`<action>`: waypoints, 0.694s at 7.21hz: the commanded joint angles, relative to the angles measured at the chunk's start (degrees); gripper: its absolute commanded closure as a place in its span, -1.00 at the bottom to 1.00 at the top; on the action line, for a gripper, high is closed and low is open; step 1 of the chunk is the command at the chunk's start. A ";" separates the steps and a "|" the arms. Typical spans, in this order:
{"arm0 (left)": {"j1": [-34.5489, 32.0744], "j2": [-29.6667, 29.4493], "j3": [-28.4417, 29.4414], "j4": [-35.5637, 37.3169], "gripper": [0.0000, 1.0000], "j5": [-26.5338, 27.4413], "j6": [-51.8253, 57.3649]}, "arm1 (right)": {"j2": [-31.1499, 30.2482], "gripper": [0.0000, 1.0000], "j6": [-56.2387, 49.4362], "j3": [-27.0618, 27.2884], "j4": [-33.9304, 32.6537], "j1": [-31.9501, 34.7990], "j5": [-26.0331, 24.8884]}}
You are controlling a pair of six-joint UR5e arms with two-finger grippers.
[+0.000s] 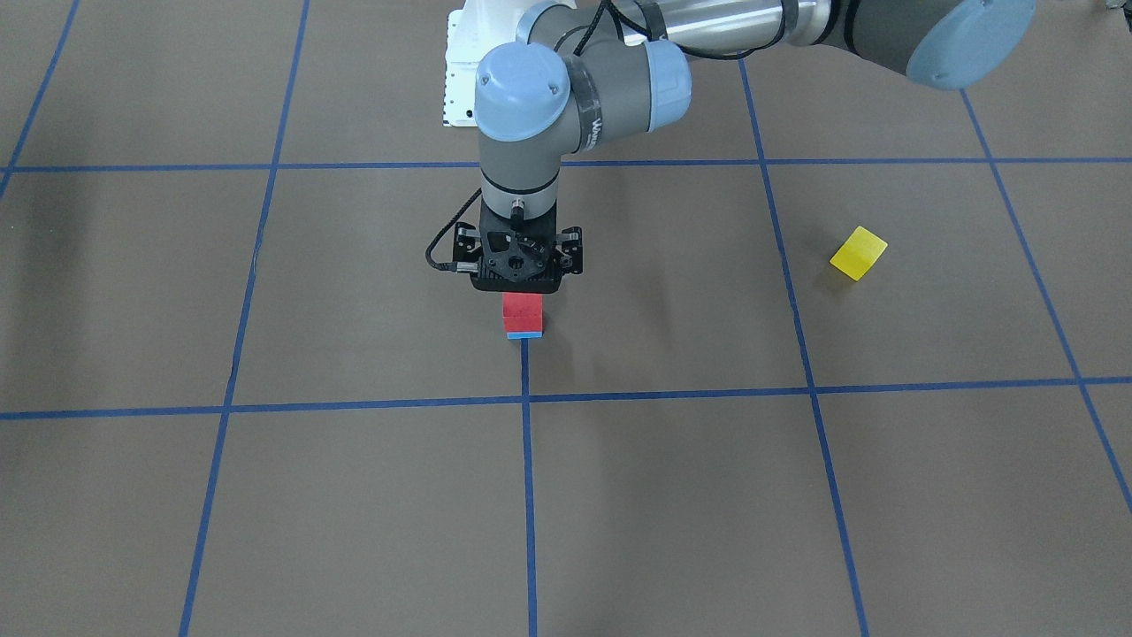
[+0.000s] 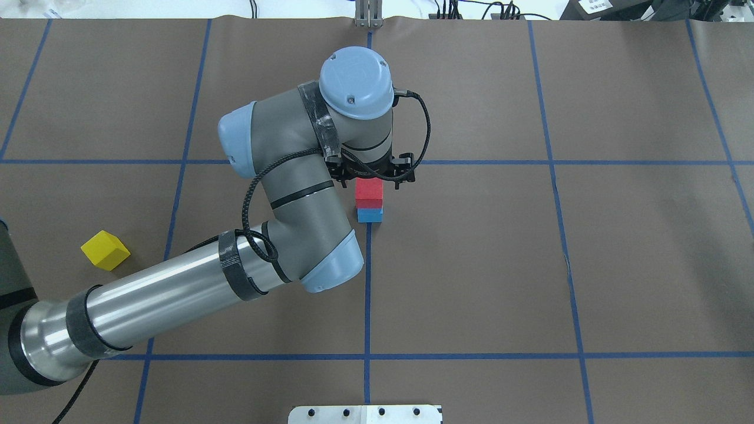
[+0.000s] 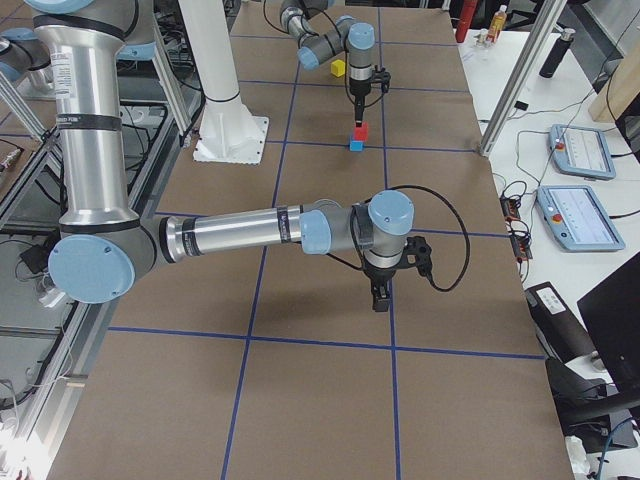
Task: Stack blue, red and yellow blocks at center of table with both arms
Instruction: 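Move the left gripper back over the yellow cube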
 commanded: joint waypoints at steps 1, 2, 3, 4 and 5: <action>-4.47 11.65 -20.04 10.24 -1.00 -3.54 8.16 | -0.08 -0.99 -0.39 0.09 0.03 0.27 0.07; -6.57 23.49 -29.98 10.26 -1.00 -3.72 12.99 | 0.01 -0.99 -0.39 0.09 0.03 0.54 -0.02; -9.11 32.83 -36.96 10.35 -1.00 -3.90 13.13 | 0.10 -0.99 -0.30 0.09 0.03 0.80 -0.02; -10.88 43.10 -41.81 9.92 -1.00 -3.90 9.56 | 0.19 -0.99 -0.30 0.09 0.03 0.80 -0.02; -10.98 48.69 -43.77 7.82 -1.00 -3.38 7.79 | 0.10 -0.99 -0.30 0.35 0.03 0.80 0.07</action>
